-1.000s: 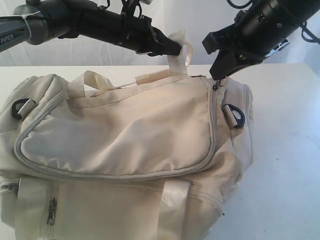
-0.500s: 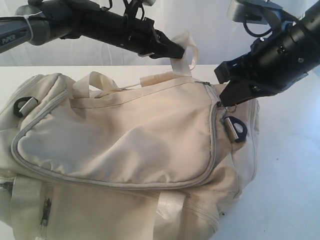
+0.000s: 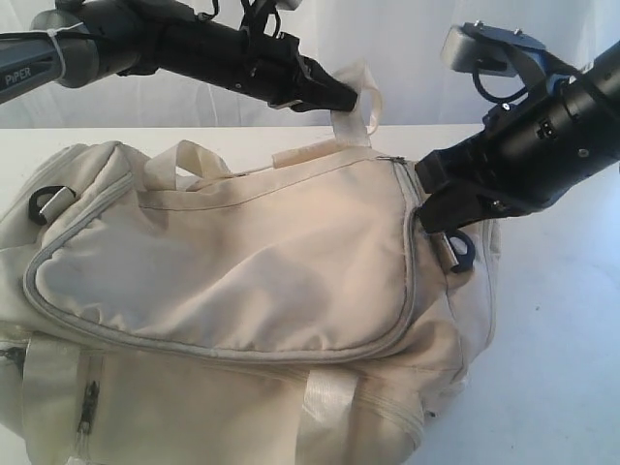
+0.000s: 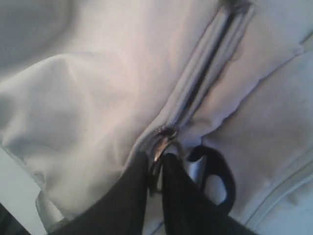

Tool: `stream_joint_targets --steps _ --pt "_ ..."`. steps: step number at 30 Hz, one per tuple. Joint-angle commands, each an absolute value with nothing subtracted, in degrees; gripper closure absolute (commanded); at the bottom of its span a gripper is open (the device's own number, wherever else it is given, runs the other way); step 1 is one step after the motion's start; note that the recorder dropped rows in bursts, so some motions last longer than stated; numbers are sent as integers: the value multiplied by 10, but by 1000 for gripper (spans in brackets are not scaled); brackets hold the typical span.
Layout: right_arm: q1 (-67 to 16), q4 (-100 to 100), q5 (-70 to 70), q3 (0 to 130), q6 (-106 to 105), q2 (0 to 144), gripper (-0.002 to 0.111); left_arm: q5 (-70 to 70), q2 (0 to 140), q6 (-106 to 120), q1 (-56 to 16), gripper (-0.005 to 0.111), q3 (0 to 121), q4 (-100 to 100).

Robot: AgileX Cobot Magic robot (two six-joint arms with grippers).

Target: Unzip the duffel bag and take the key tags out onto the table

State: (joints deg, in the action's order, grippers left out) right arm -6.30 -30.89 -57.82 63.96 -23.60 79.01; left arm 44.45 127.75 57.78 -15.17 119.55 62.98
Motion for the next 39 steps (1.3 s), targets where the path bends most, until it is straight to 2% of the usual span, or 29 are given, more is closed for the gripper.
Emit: stream_joint_targets --steps 1,3,5,26,39 --pt "-63 -315 -595 647 -257 784 71 430 1267 578 -144 107 1200 640" --pt "-63 -314 -595 654 -262 784 56 430 1267 578 -144 107 1200 640" --pt "-63 -314 -595 662 -267 784 50 430 1267 578 -144 107 1200 638" --pt "-63 -342 -552 668 -269 851 53 431 1267 588 -144 107 1200 635" --pt "-93 -347 -548 668 -285 869 75 431 1267 591 -144 107 1200 635"
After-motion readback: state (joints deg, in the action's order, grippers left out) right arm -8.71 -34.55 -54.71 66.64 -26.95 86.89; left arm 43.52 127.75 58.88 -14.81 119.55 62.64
